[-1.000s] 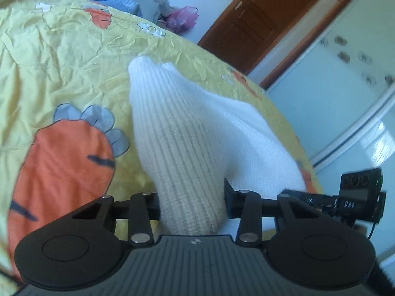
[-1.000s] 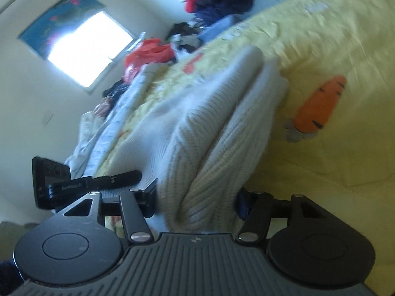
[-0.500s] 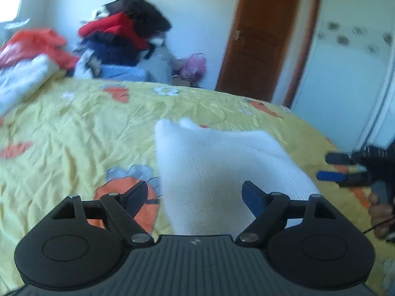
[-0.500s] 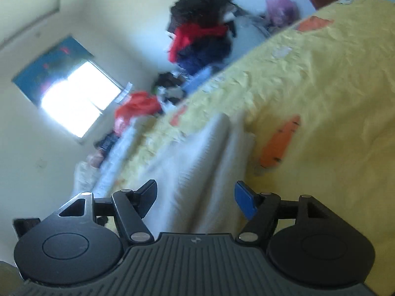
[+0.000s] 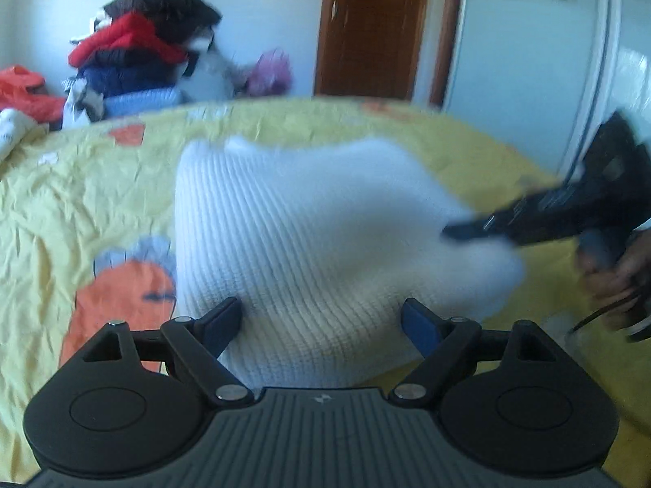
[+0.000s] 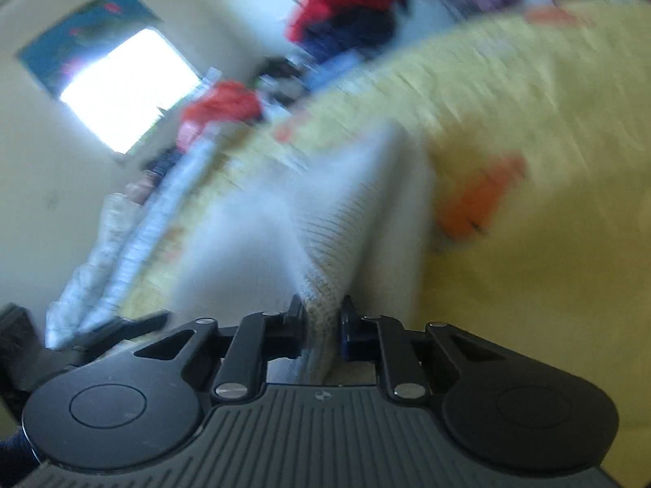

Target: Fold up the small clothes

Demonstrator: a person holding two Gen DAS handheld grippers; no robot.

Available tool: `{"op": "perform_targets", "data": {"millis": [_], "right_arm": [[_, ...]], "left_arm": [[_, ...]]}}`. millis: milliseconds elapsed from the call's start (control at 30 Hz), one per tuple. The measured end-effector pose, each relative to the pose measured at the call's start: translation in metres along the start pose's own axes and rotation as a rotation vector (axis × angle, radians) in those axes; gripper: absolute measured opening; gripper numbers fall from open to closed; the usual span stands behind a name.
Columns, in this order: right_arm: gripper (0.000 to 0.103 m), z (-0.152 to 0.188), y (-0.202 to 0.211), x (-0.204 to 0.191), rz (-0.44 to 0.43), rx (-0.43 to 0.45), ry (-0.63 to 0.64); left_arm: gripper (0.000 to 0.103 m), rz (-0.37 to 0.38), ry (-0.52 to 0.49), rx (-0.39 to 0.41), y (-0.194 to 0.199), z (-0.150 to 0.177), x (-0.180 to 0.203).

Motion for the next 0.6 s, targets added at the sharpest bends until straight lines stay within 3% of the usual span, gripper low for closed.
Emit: {"op": "perform_targets", "data": {"millis": [167, 300, 500, 567, 600], "right_arm": [[0.042, -0.014, 0.007, -0.014, 0.034, 0.020, -0.003], [0.049, -0.052, 0.017, -0.042, 0.046, 0.192, 0.043], [0.061, -0.075, -0.042, -0.073, 0.035, 0.079, 0.148], [0.063, -0.072, -0.068, -0.063, 0.140, 0.003, 0.219], [0.057, -0.067, -0.081, -0.050, 0.226, -0.042, 0.260]], "left_arm": [[0.092, -0.035, -0.052, 0.004, -0.002, 0.004, 0.005], [0.092, -0.036, -0.043, 0.000, -0.001, 0.003, 0.005], [0.093, -0.041, -0.036, -0.006, -0.003, 0.001, 0.005], [0.093, -0.041, -0.031, -0.005, -0.003, 0.001, 0.005], [0.093, -0.038, -0.028, -0.002, -0.002, 0.001, 0.004]]}}
Point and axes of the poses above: each gripper's, at about its wrist camera, not at the fingertips, and y roughly against the way its jaws point, x to its right, z to its underside, the point moved 6 cm from there along -y, roughly the way its jaws point, and after that the axes turned 3 degrees about -z, right-handed, at the moved point
